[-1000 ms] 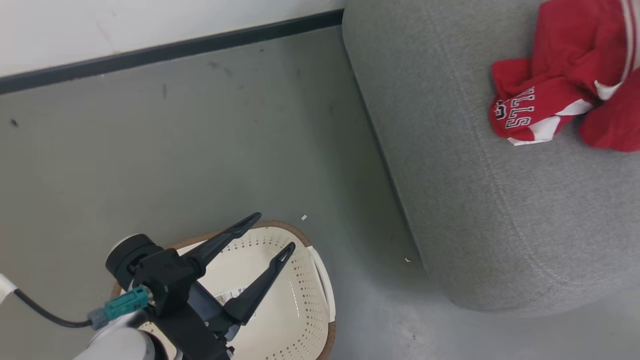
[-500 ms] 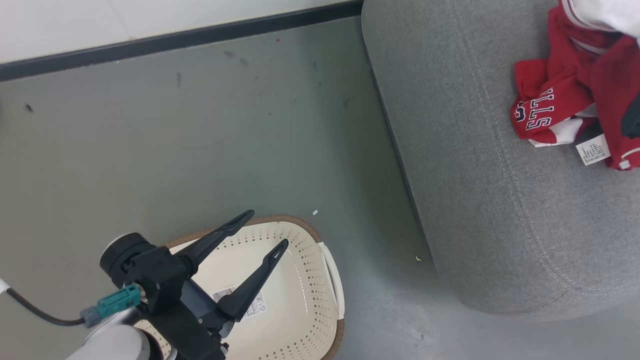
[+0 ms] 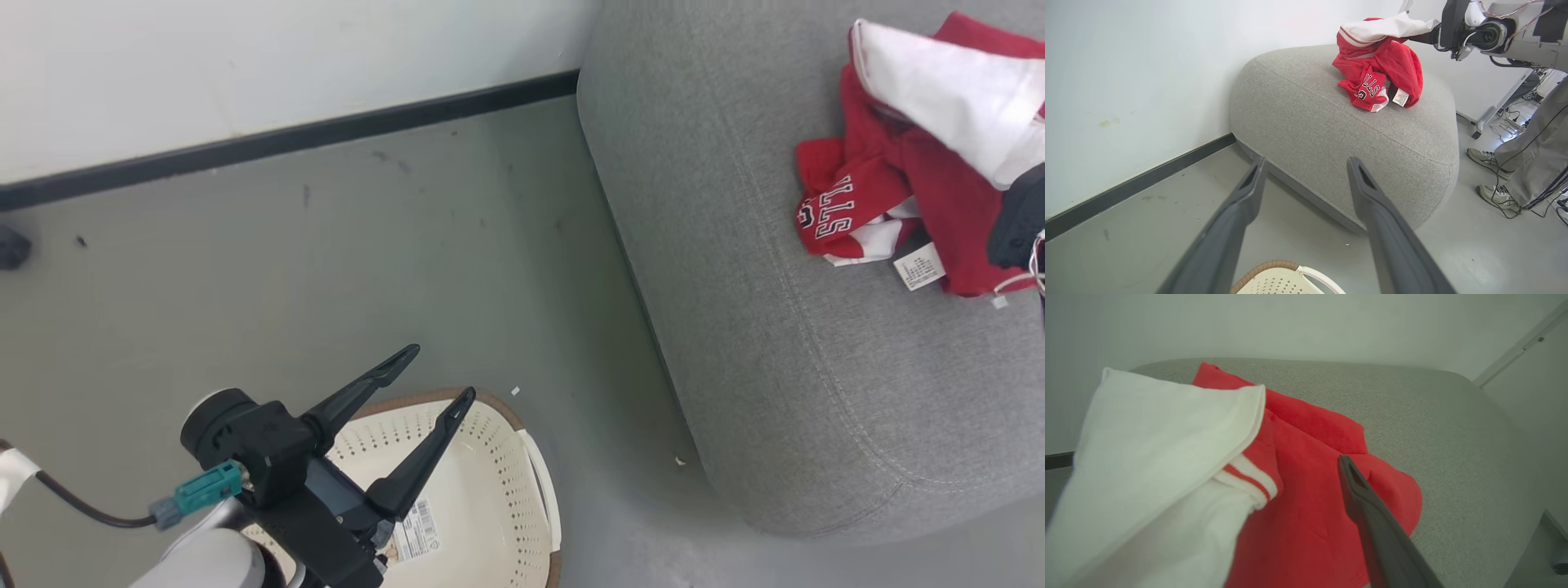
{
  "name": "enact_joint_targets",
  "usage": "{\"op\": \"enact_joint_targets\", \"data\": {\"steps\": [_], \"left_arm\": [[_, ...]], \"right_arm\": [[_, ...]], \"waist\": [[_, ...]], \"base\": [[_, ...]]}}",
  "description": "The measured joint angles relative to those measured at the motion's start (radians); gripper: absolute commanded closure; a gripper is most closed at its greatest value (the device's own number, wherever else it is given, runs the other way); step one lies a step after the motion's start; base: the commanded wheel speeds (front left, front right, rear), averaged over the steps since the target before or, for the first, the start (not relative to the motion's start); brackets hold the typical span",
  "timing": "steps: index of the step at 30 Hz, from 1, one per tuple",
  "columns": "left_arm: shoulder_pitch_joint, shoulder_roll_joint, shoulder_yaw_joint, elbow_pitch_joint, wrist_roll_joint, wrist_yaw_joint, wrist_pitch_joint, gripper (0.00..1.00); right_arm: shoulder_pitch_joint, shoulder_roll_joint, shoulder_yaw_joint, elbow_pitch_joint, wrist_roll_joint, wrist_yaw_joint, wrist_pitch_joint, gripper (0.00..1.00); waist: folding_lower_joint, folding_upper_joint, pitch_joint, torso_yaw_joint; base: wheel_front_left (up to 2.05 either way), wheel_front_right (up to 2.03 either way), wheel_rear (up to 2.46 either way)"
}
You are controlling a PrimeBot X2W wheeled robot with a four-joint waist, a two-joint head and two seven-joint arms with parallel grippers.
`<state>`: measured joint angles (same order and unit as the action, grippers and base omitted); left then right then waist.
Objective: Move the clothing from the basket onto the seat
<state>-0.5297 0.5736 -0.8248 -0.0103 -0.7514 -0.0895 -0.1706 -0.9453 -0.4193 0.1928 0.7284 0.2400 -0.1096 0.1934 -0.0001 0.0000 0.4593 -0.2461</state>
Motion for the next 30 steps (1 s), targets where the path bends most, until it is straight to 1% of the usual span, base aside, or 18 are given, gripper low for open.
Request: {"op": "enact_joint_targets", "data": {"steps": [3, 7, 8, 11, 13, 14, 15, 21, 24, 28, 30], "left_arm": [[0.006, -0.010, 0.000, 0.016, -0.005, 0.000, -0.009, 0.00], [0.018, -0.019, 0.001, 0.043, -0.014, 0.002, -0.018, 0.00], [0.018, -0.019, 0.001, 0.043, -0.014, 0.002, -0.018, 0.00], [0.042, -0.034, 0.000, 0.065, -0.020, 0.006, -0.026, 0.00], [0.050, -0.044, 0.000, 0.077, -0.041, 0.011, -0.030, 0.00], [0.051, -0.051, 0.000, 0.087, -0.047, 0.012, -0.032, 0.00], [0.052, -0.058, 0.001, 0.094, -0.047, 0.015, -0.034, 0.00], [0.072, -0.095, 0.001, 0.120, -0.058, 0.027, -0.044, 0.00], [0.073, -0.114, 0.007, 0.134, -0.067, 0.030, -0.050, 0.00], [0.090, -0.131, 0.021, 0.157, -0.077, 0.039, -0.053, 0.00], [0.096, -0.135, 0.030, 0.165, -0.085, 0.047, -0.058, 0.00]], "right_arm": [[0.022, 0.000, 0.006, 0.017, 0.000, 0.005, 0.031, 0.00], [0.051, -0.004, 0.021, 0.026, 0.000, 0.029, 0.073, 0.00], [0.051, -0.004, 0.021, 0.026, 0.000, 0.029, 0.073, 0.00], [0.057, -0.007, 0.030, 0.046, 0.004, 0.051, 0.115, 0.00], [0.060, -0.016, 0.040, 0.051, 0.004, 0.072, 0.132, 0.00], [0.063, -0.030, 0.051, 0.047, 0.004, 0.099, 0.133, 0.00], [0.063, -0.039, 0.055, 0.044, 0.004, 0.112, 0.133, 0.00], [0.064, -0.075, 0.063, -0.002, 0.005, 0.177, 0.122, 0.00], [0.072, -0.087, 0.057, -0.037, 0.011, 0.187, 0.095, 0.00], [0.113, -0.084, 0.050, -0.078, 0.038, 0.199, 0.064, 0.00], [0.139, -0.083, 0.045, -0.096, 0.050, 0.199, 0.047, 0.00]], "waist": [[0.0000, 0.0000, -0.031, -0.003], [0.0000, -0.0001, -0.074, -0.008], [0.0000, -0.0001, -0.074, -0.008], [0.0000, 0.0000, -0.108, -0.013], [-0.0001, 0.0000, -0.130, -0.016], [-0.0001, 0.0000, -0.153, -0.020], [-0.0001, -0.0001, -0.164, -0.021], [-0.0001, -0.0001, -0.231, -0.025], [-0.0002, -0.0001, -0.262, -0.021], [-0.0001, -0.0002, -0.301, -0.007], [0.0000, -0.0002, -0.316, 0.006]], "base": [[0.00, 0.00, 0.00], [0.00, 0.00, 0.00], [0.00, 0.00, 0.00], [0.00, 0.00, 0.00], [0.00, 0.00, 0.00], [0.00, 0.00, 0.00], [0.00, 0.00, 0.00], [0.00, 0.00, 0.00], [0.00, 0.00, 0.00], [0.00, 0.00, 0.00], [0.00, 0.00, 0.00]]}}
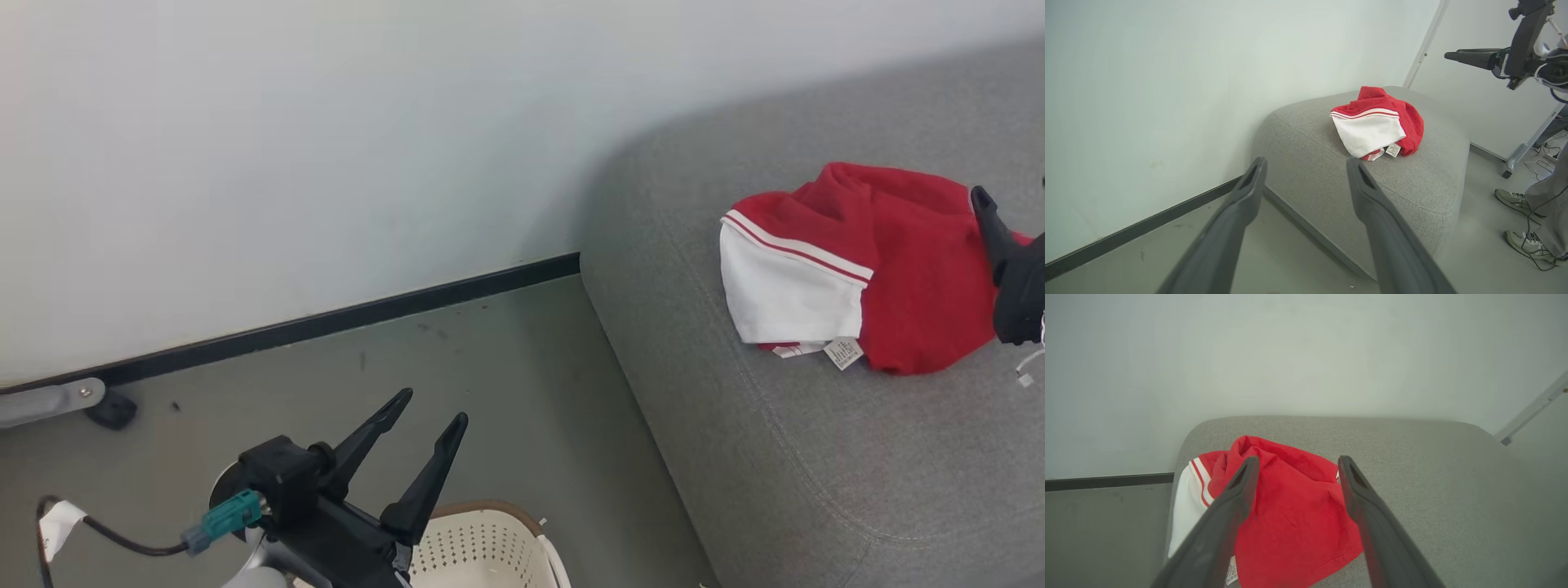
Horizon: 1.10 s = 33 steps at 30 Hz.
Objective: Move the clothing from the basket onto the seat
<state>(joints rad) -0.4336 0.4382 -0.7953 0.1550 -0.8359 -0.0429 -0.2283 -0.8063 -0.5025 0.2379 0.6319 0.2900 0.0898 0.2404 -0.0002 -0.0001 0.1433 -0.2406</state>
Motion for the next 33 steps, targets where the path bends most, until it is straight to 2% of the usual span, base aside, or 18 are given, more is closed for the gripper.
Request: {"op": "enact_joint_targets", "data": {"steps": [16, 28, 33], "left_arm": [[0.078, -0.005, 0.078, 0.054, -0.048, 0.053, -0.016, 0.00], [0.157, -0.001, 0.132, 0.070, -0.052, 0.098, -0.020, 0.00], [0.212, 0.022, 0.180, 0.069, -0.052, 0.115, -0.021, 0.00]], "right_arm": [[0.239, 0.041, -0.035, -0.256, 0.083, 0.013, -0.157, 0.00], [0.499, 0.113, -0.048, -0.413, 0.090, -0.053, -0.286, 0.00], [0.601, 0.163, -0.033, -0.458, 0.089, -0.083, -0.339, 0.00]], "waist": [[0.0000, 0.0000, -0.089, 0.161], [0.0001, 0.0000, -0.144, 0.281], [0.0001, 0.0000, -0.159, 0.310]], "base": [[0.00, 0.00, 0.00], [0.00, 0.00, 0.00], [0.00, 0.00, 0.00]]}}
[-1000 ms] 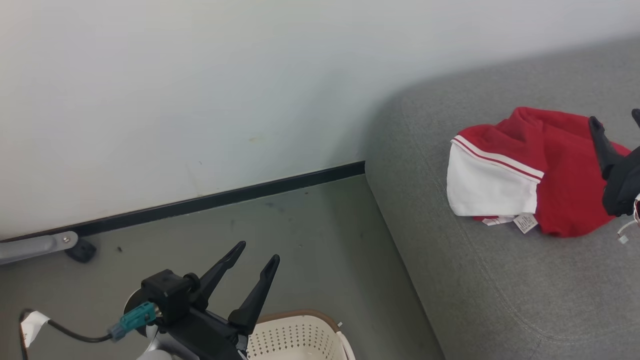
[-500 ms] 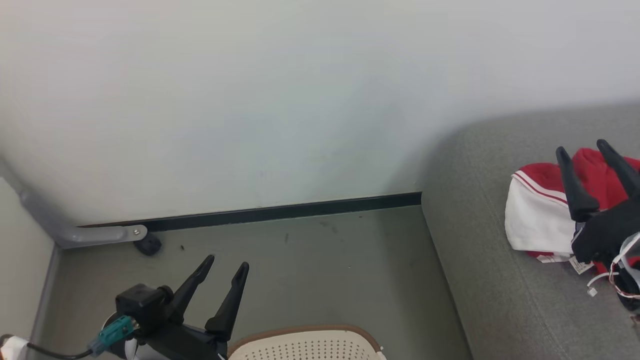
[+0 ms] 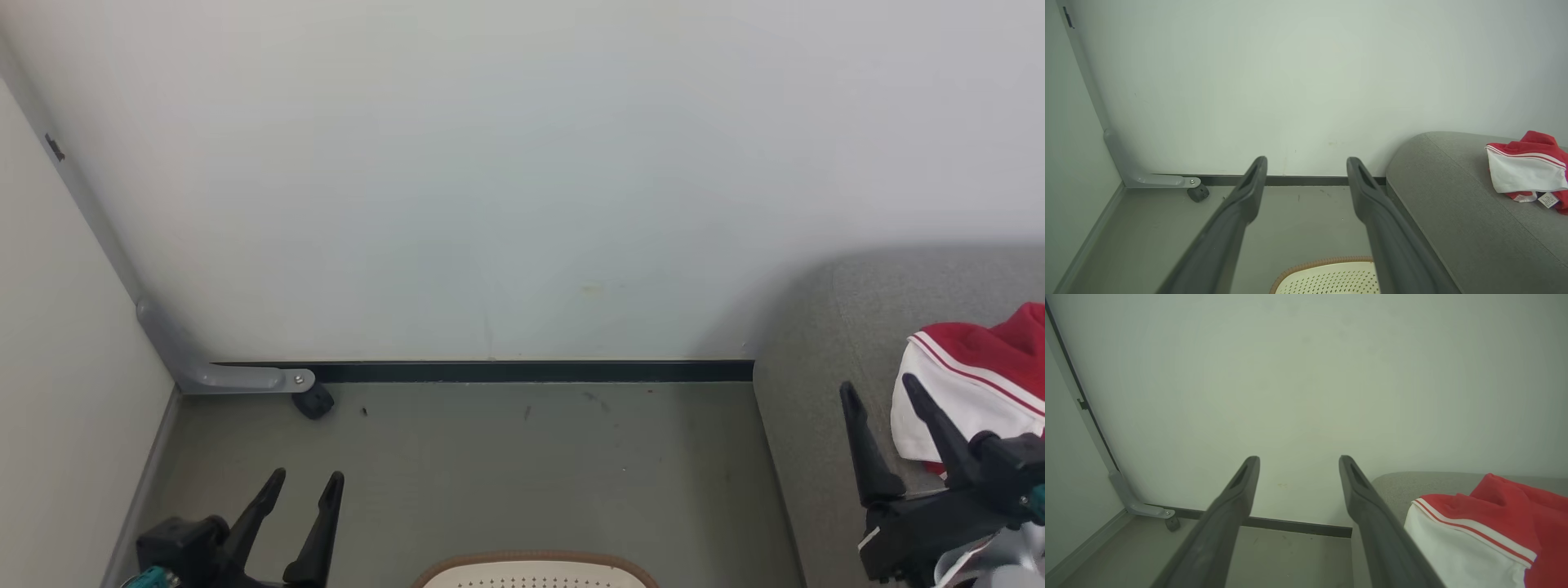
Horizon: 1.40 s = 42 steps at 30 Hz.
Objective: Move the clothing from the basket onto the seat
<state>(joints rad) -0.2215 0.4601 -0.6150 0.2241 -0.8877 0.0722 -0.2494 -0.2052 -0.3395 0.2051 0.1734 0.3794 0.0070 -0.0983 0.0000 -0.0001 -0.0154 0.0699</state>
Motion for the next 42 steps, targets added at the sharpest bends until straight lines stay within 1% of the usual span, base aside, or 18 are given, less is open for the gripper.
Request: {"op": "enact_joint_targets", "data": {"steps": [2, 7, 11, 14, 16, 19, 22, 28, 30, 34, 41, 42], "left_arm": [[0.020, 0.001, 0.021, -0.002, 0.000, 0.008, 0.000, 0.00], [0.081, 0.003, 0.105, -0.009, 0.000, 0.028, 0.000, 0.00], [0.115, -0.011, 0.156, -0.021, 0.007, 0.035, 0.000, 0.00], [0.133, -0.034, 0.186, -0.043, 0.013, 0.035, 0.000, 0.00], [0.137, -0.038, 0.193, -0.047, 0.032, 0.039, 0.000, 0.00], [0.150, -0.042, 0.211, -0.049, 0.051, 0.042, 0.000, 0.00], [0.150, -0.048, 0.218, -0.051, 0.089, 0.042, 0.000, 0.00], [0.150, -0.057, 0.230, -0.051, 0.126, 0.042, 0.000, 0.00], [0.153, -0.062, 0.235, -0.051, 0.142, 0.042, 0.000, 0.00], [0.169, -0.077, 0.243, -0.051, 0.155, 0.042, 0.000, 0.00], [0.169, -0.086, 0.256, -0.051, 0.169, 0.040, 0.000, 0.00], [0.168, -0.087, 0.258, -0.051, 0.169, 0.034, 0.000, 0.00]], "right_arm": [[0.036, 0.020, 0.006, -0.013, 0.000, -0.015, -0.021, 0.00], [0.066, 0.078, 0.025, -0.010, 0.000, -0.035, -0.069, 0.00], [0.102, 0.096, 0.031, -0.008, 0.000, -0.052, -0.105, 0.00], [0.129, 0.109, 0.038, 0.004, -0.001, -0.053, -0.113, 0.00], [0.137, 0.124, 0.045, 0.010, -0.003, -0.060, -0.120, 0.00], [0.138, 0.143, 0.053, 0.017, -0.004, -0.061, -0.125, 0.00], [0.138, 0.148, 0.057, 0.025, -0.010, -0.061, -0.132, 0.00], [0.136, 0.148, 0.058, 0.031, -0.019, -0.061, -0.141, 0.00], [0.135, 0.149, 0.056, 0.034, -0.020, -0.067, -0.141, 0.00], [0.134, 0.151, 0.055, 0.039, -0.021, -0.068, -0.142, 0.00], [0.133, 0.156, 0.055, 0.050, -0.029, -0.068, -0.145, 0.00], [0.133, 0.156, 0.055, 0.052, -0.029, -0.068, -0.149, 0.00]], "waist": [[0.0000, 0.0001, -0.003, 0.004], [0.0000, 0.0001, -0.003, -0.006], [0.0000, 0.0001, -0.004, -0.017], [0.0000, 0.0001, -0.004, -0.019], [0.0000, 0.0001, -0.005, -0.019], [0.0000, 0.0001, -0.005, -0.019], [0.0000, 0.0001, -0.005, -0.021], [0.0000, 0.0001, -0.005, -0.025], [0.0000, 0.0001, -0.005, -0.026], [0.0000, 0.0001, -0.004, -0.029], [0.0000, 0.0001, -0.002, -0.031], [0.0000, 0.0001, -0.001, -0.031]], "base": [[0.00, 0.00, 0.00], [0.00, 0.00, 0.00], [0.00, 0.00, 0.00], [0.00, 0.00, 0.00], [0.00, 0.00, 0.00], [0.00, 0.00, 0.00], [0.00, 0.00, 0.00], [0.00, 0.00, 0.00], [0.00, 0.00, 0.00], [0.00, 0.00, 0.00], [0.00, 0.00, 0.00], [0.00, 0.00, 0.00]]}}
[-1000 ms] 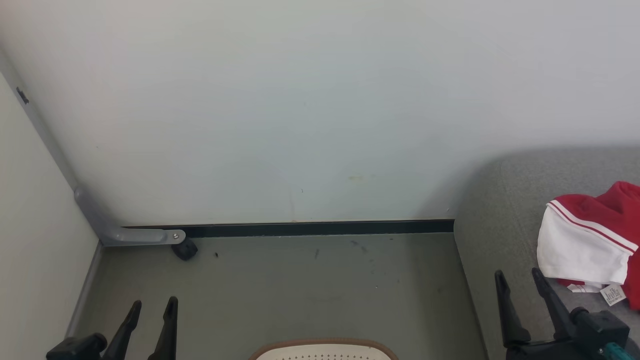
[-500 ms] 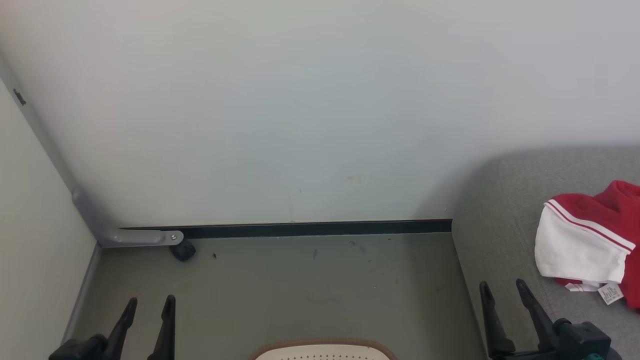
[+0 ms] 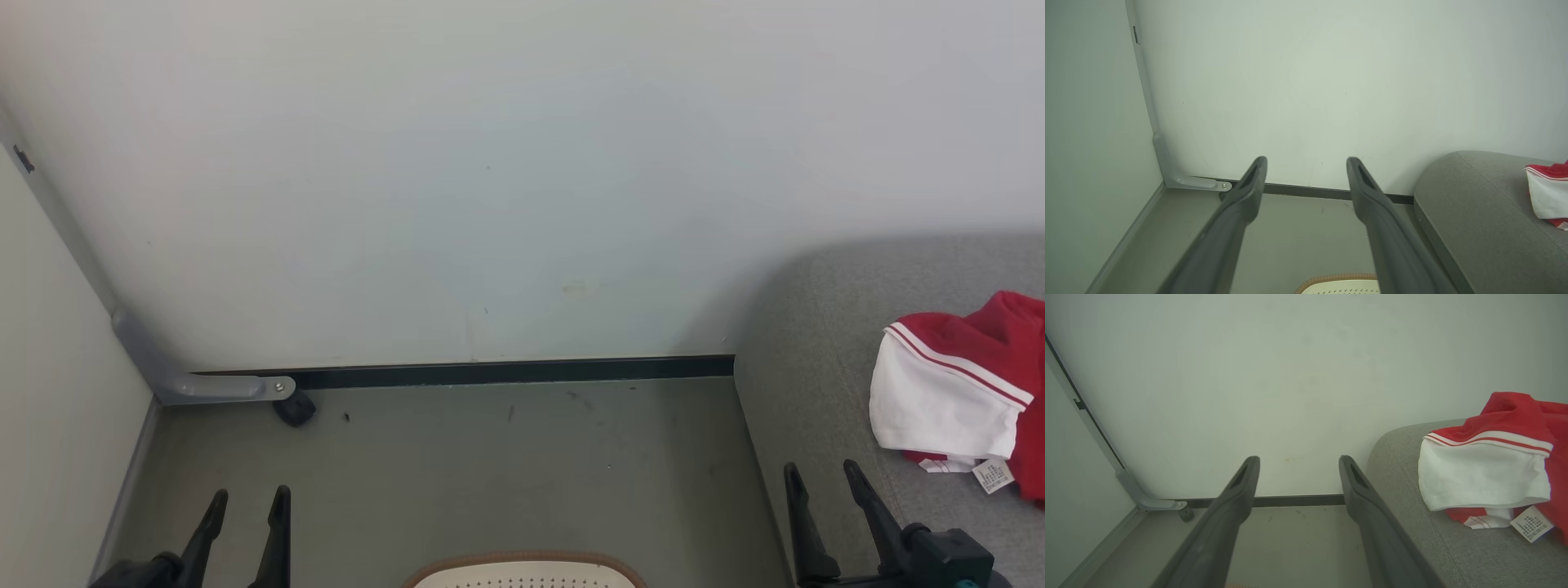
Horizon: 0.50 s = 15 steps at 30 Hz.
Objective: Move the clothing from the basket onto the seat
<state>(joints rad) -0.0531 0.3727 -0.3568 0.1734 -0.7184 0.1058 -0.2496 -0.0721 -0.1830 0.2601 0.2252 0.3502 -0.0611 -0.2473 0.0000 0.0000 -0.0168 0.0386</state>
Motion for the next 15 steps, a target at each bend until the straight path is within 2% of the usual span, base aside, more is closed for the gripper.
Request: {"op": "enact_joint_targets", "data": {"steps": [15], "left_arm": [[0.001, -0.029, 0.036, 0.003, 0.047, -0.028, 0.000, 0.00]], "right_arm": [[-0.001, 0.009, -0.002, 0.008, -0.012, 0.001, -0.001, 0.00]], "waist": [[0.0000, 0.0001, 0.003, -0.008]], "base": [[0.00, 0.00, 0.00]]}}
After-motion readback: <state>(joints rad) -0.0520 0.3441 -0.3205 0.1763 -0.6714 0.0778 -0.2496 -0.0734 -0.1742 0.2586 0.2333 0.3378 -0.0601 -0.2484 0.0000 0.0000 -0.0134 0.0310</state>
